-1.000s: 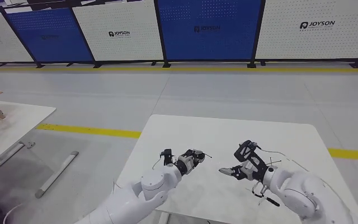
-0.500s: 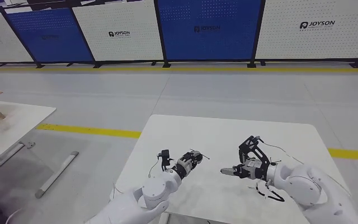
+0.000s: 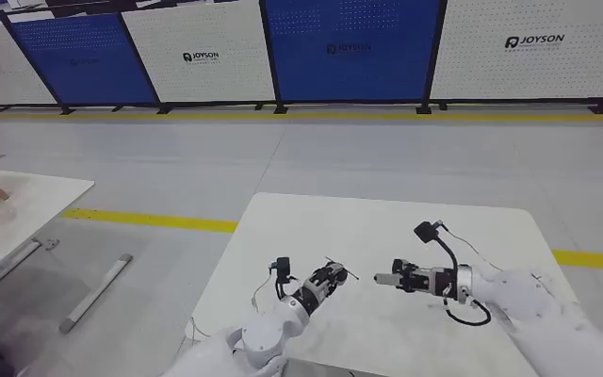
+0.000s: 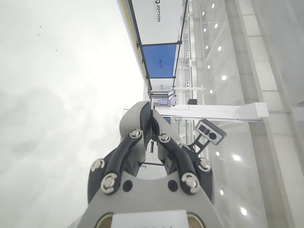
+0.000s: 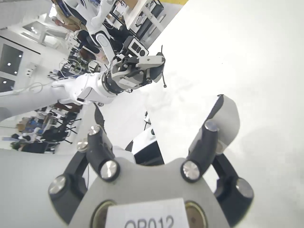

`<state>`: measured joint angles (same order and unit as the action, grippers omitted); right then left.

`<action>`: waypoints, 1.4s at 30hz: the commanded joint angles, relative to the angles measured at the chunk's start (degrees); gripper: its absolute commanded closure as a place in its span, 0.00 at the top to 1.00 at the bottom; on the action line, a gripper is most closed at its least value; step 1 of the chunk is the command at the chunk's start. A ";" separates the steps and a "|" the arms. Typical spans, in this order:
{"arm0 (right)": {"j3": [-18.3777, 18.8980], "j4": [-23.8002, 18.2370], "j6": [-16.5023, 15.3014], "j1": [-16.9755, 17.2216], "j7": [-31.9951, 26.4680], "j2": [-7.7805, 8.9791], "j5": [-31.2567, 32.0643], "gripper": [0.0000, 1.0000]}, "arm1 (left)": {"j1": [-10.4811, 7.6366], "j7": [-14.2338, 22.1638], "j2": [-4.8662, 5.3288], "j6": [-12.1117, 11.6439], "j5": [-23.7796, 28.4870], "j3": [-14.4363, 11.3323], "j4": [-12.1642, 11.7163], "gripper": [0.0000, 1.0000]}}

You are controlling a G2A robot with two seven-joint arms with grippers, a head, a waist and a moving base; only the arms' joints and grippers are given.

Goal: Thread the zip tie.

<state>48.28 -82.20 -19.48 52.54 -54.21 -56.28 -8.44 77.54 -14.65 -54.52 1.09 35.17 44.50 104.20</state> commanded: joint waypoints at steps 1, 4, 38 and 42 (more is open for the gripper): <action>-1.23 2.92 0.00 -1.17 -0.65 -1.39 -0.54 1.00 | 0.93 -0.51 0.00 0.18 0.26 0.84 1.57 0.00; -2.68 6.45 0.00 -2.51 -4.44 -3.40 -2.80 1.00 | 1.99 -1.18 -0.11 0.11 0.55 1.81 3.37 0.00; -3.75 20.44 0.00 -5.41 -12.79 -9.69 -13.72 1.00 | 3.43 0.39 -1.66 1.03 0.61 3.64 3.71 0.00; -3.75 20.44 0.00 -5.41 -12.79 -9.69 -13.72 1.00 | 3.43 0.39 -1.66 1.03 0.61 3.64 3.71 0.00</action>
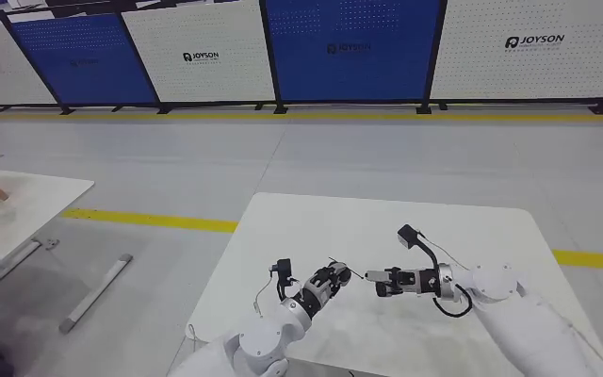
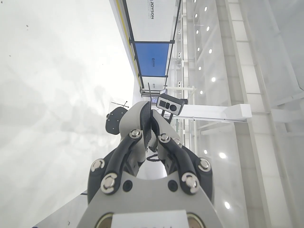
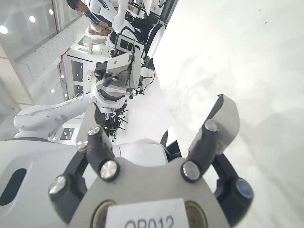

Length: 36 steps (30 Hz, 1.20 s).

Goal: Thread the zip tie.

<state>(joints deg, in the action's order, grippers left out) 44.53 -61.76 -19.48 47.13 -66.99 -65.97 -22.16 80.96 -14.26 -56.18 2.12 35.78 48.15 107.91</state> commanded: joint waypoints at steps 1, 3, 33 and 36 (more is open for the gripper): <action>0.02 -0.33 0.05 0.30 0.77 -0.02 0.13 1.00 | 0.02 0.08 -0.02 -0.01 -0.03 -0.01 -0.06 0.00; 0.59 -1.16 0.00 0.98 3.32 -0.04 0.22 1.00 | 0.10 0.48 -0.25 0.21 -0.55 -0.30 -0.47 0.00; 4.18 -3.10 0.00 4.15 2.68 -0.78 -1.45 0.32 | 0.86 2.21 -2.73 -1.16 2.21 0.94 -1.34 0.00; 4.19 -2.64 0.00 3.96 2.39 -0.96 -1.69 0.30 | 1.21 2.54 -2.87 -1.10 1.94 1.27 -1.20 0.00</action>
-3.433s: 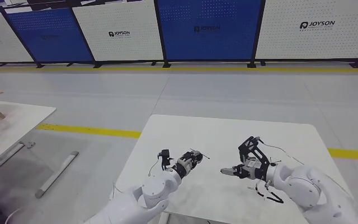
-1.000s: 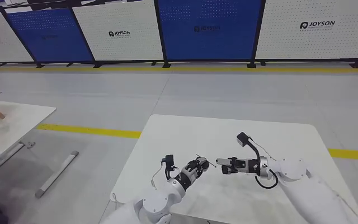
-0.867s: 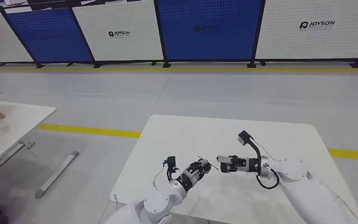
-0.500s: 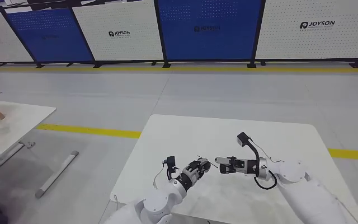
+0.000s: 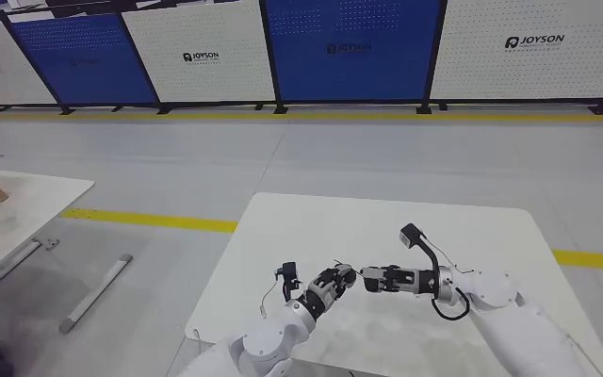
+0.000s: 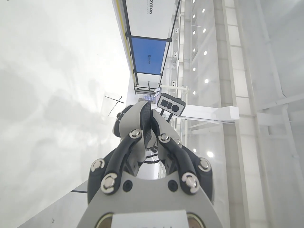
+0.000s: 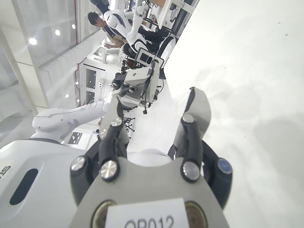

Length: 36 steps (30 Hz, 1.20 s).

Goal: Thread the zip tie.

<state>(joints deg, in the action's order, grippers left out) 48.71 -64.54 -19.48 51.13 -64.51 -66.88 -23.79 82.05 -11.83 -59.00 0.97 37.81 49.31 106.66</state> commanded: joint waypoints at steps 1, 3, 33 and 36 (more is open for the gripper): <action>0.02 0.32 0.00 -0.09 -0.19 -0.12 -0.14 0.29 | 0.25 0.24 -0.11 0.08 -0.21 0.25 0.09 0.00; 0.02 0.60 0.00 -0.15 -0.39 -0.22 -0.20 0.22 | 0.42 0.41 -0.22 0.07 -0.41 0.46 0.12 0.00; 2.02 3.01 0.00 -0.60 -7.24 -1.85 -2.29 0.24 | 2.18 0.04 -2.54 -0.67 -3.24 2.10 -0.28 0.00; 2.27 3.05 0.00 -0.52 -7.29 -2.00 -2.08 0.02 | 2.32 0.02 -2.75 -0.63 -3.48 2.26 -0.32 0.00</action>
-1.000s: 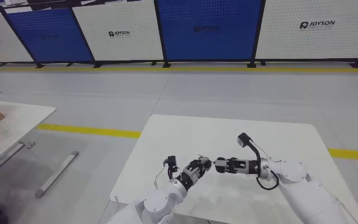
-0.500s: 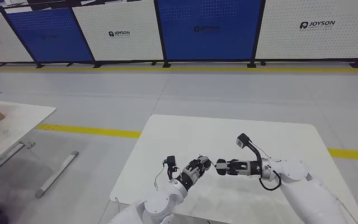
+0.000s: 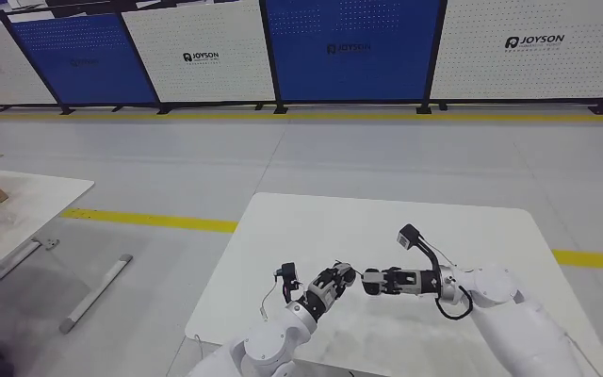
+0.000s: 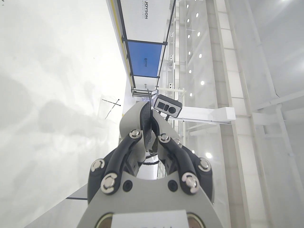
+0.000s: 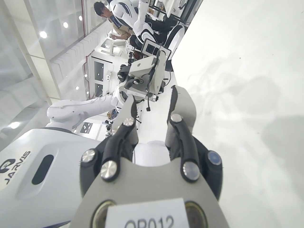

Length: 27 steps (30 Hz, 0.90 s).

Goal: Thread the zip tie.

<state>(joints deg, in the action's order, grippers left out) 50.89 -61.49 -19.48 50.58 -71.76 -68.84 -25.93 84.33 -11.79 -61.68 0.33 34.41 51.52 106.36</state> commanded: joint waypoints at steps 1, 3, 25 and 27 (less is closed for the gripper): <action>0.16 0.02 0.00 0.06 -0.07 -0.08 0.13 0.00 | 0.09 -0.01 -0.14 0.00 -0.12 0.10 -0.03 0.00; 0.35 0.07 0.00 0.14 -0.13 -0.17 0.27 0.00 | 0.17 -0.01 -0.29 0.00 -0.25 0.23 -0.09 0.00; 1.20 -1.66 0.71 1.11 -1.10 -0.23 0.95 0.00 | 0.28 3.48 -0.66 -1.44 -0.66 1.28 -1.17 1.00; 1.29 -2.28 1.61 0.99 -2.02 -0.01 2.12 0.00 | 0.20 4.95 -0.63 -2.02 -0.63 2.15 -1.52 1.00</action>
<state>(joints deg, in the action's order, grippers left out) 52.12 -63.52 -18.34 51.66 -73.33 -68.96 -24.40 84.57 -7.60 -62.33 -1.40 33.76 53.19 105.03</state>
